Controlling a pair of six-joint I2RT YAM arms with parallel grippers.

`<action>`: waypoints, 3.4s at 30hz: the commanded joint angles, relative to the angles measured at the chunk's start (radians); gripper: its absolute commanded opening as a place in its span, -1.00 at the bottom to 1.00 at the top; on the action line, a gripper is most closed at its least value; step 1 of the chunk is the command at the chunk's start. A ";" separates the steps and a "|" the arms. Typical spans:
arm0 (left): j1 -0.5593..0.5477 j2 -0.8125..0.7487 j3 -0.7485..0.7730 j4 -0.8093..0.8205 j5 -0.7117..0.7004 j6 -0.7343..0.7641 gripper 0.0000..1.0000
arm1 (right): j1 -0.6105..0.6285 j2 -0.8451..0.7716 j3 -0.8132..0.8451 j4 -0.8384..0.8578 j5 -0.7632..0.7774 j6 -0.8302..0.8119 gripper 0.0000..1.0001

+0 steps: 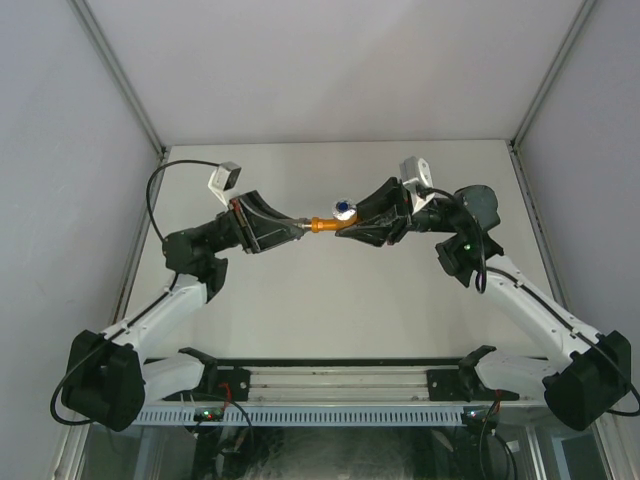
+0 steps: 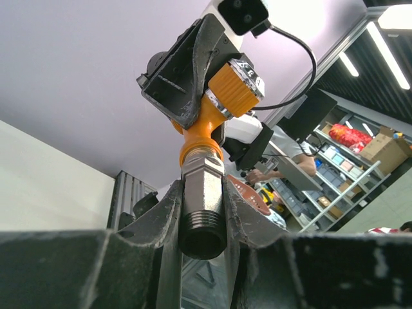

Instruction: Install the water faucets

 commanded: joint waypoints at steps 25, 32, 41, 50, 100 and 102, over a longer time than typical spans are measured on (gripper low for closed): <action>-0.013 -0.094 0.046 -0.001 0.001 0.312 -0.99 | 0.020 0.054 -0.097 0.151 0.242 0.633 -1.00; -0.013 -0.115 0.076 -0.189 0.025 0.502 -0.99 | 0.023 0.046 -0.095 0.074 0.284 0.694 -1.00; -0.019 -0.214 0.048 -0.408 -0.080 0.795 -0.99 | 0.023 0.072 -0.138 0.073 0.350 0.847 -1.00; -0.038 -0.254 0.034 -0.408 -0.022 0.913 -0.99 | 0.020 0.160 -0.144 0.251 0.263 1.080 -1.00; -0.228 -0.440 0.053 -0.973 -0.362 1.685 -0.17 | 0.018 0.192 -0.246 0.397 0.331 1.366 -1.00; -0.228 -0.438 0.054 -0.979 -0.354 1.675 -0.15 | 0.018 0.193 -0.251 0.408 0.335 1.369 -1.00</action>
